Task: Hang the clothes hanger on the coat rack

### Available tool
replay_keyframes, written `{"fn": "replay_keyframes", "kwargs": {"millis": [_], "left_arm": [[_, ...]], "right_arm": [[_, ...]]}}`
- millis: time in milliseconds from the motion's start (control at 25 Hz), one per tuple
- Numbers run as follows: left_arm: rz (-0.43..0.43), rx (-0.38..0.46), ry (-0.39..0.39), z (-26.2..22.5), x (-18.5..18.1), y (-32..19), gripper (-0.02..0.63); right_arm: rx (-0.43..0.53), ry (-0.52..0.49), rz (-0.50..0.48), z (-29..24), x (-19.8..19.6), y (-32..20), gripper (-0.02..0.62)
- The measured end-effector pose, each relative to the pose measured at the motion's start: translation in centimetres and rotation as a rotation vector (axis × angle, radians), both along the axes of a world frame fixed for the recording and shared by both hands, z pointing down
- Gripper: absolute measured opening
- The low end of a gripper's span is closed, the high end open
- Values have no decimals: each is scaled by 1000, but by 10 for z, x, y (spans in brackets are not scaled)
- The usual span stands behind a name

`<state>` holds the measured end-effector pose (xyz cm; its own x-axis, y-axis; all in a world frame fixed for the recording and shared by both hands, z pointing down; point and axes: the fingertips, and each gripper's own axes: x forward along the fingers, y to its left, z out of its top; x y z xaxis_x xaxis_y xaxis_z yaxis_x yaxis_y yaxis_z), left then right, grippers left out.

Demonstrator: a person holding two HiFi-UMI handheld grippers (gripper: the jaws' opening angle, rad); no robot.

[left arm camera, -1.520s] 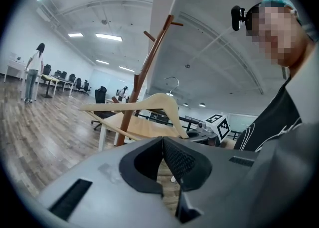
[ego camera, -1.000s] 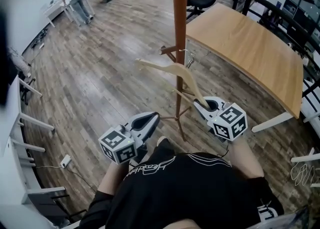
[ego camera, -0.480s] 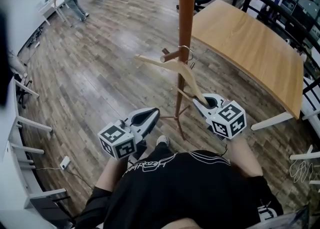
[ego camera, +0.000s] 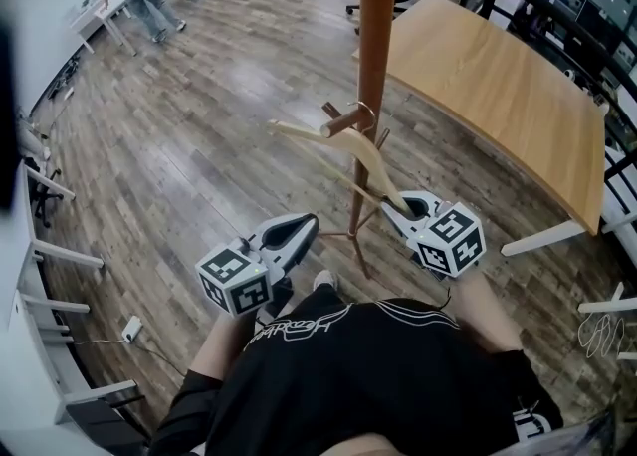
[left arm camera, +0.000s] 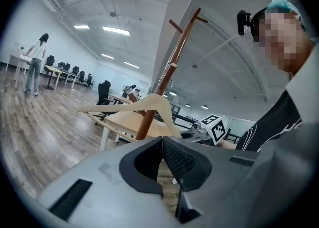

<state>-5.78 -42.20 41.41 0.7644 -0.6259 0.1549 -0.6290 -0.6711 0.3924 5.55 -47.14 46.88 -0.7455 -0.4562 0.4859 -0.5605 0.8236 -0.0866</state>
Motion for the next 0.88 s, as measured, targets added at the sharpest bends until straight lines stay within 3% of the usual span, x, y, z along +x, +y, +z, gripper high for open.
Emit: {"fn": "replay_keyframes", "kwargs": {"millis": [880], "left_arm": [[-53, -44, 32, 13, -15, -6, 8]], "right_arm": [[-14, 0, 11, 16, 4, -11, 41]]}}
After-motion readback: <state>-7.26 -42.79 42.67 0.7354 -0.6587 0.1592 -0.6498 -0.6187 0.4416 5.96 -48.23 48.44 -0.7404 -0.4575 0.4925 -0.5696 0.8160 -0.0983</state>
